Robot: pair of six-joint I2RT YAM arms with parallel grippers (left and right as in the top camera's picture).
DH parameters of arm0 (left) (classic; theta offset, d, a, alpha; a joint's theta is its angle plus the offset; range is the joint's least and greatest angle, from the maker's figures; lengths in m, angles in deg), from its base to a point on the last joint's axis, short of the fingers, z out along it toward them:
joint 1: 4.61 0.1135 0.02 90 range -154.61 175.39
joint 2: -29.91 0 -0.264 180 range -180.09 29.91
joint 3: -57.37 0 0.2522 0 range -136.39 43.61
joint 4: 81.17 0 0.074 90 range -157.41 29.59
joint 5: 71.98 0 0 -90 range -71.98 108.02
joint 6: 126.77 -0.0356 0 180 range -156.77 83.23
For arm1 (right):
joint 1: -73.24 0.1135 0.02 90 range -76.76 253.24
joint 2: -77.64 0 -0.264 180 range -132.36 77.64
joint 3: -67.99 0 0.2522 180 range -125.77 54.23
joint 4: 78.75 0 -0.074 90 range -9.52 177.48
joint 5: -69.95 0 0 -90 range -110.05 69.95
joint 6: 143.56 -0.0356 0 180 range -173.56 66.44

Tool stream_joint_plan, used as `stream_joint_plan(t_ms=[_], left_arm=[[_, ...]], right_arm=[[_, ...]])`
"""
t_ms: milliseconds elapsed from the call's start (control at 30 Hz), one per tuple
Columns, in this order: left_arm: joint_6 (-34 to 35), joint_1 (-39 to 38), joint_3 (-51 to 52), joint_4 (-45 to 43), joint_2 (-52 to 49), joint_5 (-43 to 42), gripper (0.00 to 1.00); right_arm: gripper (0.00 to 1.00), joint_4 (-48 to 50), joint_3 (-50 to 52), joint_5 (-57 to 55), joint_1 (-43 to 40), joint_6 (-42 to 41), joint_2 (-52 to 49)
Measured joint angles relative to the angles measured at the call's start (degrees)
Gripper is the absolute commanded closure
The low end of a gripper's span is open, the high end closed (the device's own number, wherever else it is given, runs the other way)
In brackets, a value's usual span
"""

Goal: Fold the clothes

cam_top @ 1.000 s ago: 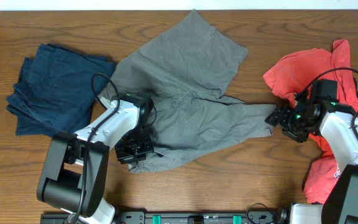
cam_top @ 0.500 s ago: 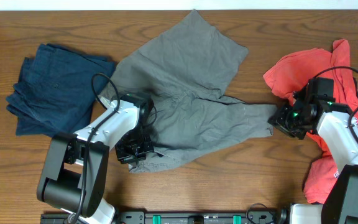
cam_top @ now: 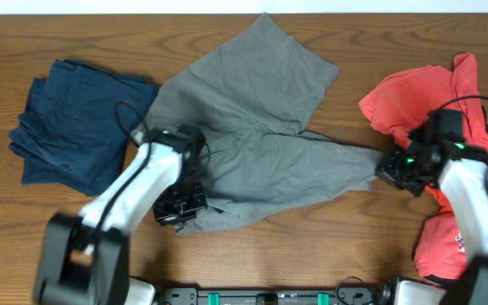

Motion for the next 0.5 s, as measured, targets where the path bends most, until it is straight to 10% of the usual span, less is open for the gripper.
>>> stream_joint_plan(t_ms=[500], left_arm=[[-1.9, -0.1, -0.1, 4.7, 41.4, -7.4, 0.94]], right_arm=[[0.99, -14.0, -12.0, -2.9, -9.3, 4.5, 29.4]])
